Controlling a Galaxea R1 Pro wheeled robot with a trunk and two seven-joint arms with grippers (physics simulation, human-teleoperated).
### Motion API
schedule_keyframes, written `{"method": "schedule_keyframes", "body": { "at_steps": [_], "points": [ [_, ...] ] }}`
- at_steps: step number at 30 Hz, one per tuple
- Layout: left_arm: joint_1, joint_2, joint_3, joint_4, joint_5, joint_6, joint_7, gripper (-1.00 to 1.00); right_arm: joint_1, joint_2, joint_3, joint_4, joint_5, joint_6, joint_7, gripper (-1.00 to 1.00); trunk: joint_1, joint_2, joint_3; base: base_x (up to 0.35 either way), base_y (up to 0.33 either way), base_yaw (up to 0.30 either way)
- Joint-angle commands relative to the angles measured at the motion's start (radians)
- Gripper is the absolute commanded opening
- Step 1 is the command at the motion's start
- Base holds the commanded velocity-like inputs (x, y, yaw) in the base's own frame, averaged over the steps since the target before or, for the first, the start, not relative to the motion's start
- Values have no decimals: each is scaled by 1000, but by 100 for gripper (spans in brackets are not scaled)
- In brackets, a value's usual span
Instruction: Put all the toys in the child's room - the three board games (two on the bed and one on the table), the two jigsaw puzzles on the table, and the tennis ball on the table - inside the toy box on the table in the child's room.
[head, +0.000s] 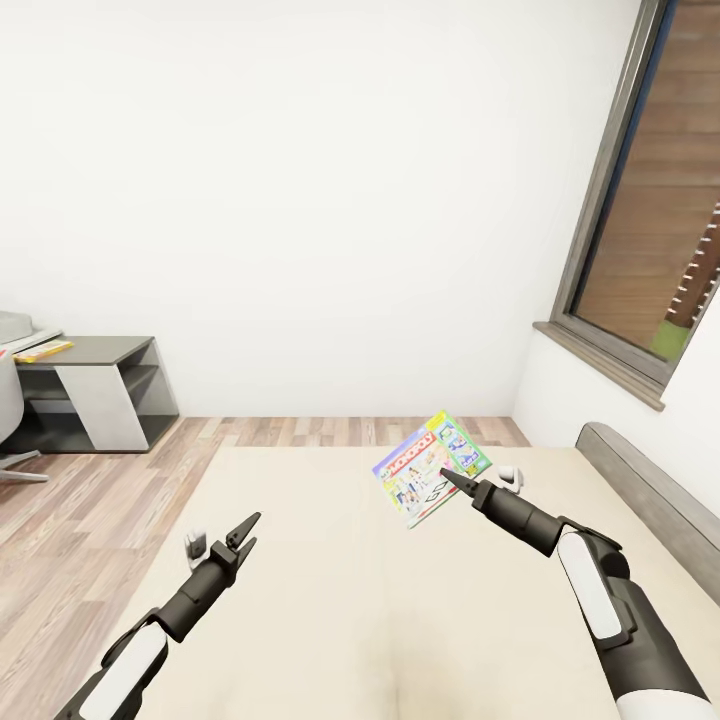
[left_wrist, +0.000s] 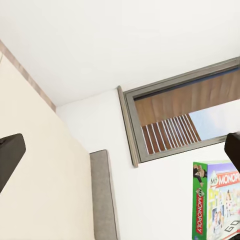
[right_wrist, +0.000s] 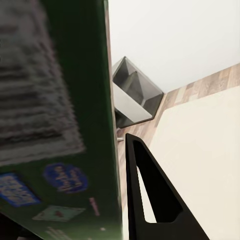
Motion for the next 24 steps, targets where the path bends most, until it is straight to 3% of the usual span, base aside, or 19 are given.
{"method": "schedule_keyframes", "body": {
  "at_steps": [1,14,24],
  "points": [
    [-1,1,-2,0,11,8,-2,100,-1,0,-1,0,-5,7,3,-100,1,-2,-2,0,0,3],
    [0,2,0,0,11,8,-6,100,-1,1,-1,0,-5,4,2,-100,1,-2,-2,0,8,1],
    [0,2,0,0,11,8,-11,100,-1,0,-1,0,-5,2,3,-100,1,-2,-2,0,159,0]
  ]
}}
